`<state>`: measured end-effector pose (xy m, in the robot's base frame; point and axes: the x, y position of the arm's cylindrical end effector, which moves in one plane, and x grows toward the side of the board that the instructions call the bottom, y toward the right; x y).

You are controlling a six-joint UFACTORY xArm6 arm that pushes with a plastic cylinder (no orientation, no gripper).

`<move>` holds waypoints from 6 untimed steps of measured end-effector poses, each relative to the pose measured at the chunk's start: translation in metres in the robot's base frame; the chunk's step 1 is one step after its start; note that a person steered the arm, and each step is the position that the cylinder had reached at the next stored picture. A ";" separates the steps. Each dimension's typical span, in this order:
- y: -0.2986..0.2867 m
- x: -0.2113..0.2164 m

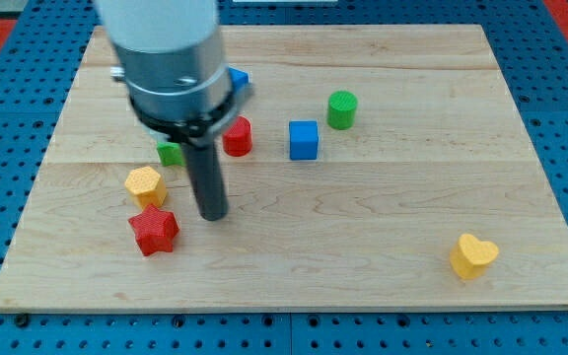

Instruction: Nudge the yellow hexagon down a bit

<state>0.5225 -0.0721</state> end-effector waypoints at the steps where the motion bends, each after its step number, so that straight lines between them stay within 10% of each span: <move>1: -0.083 0.025; 2: -0.162 0.025; 4: 0.013 -0.002; 6: -0.070 -0.056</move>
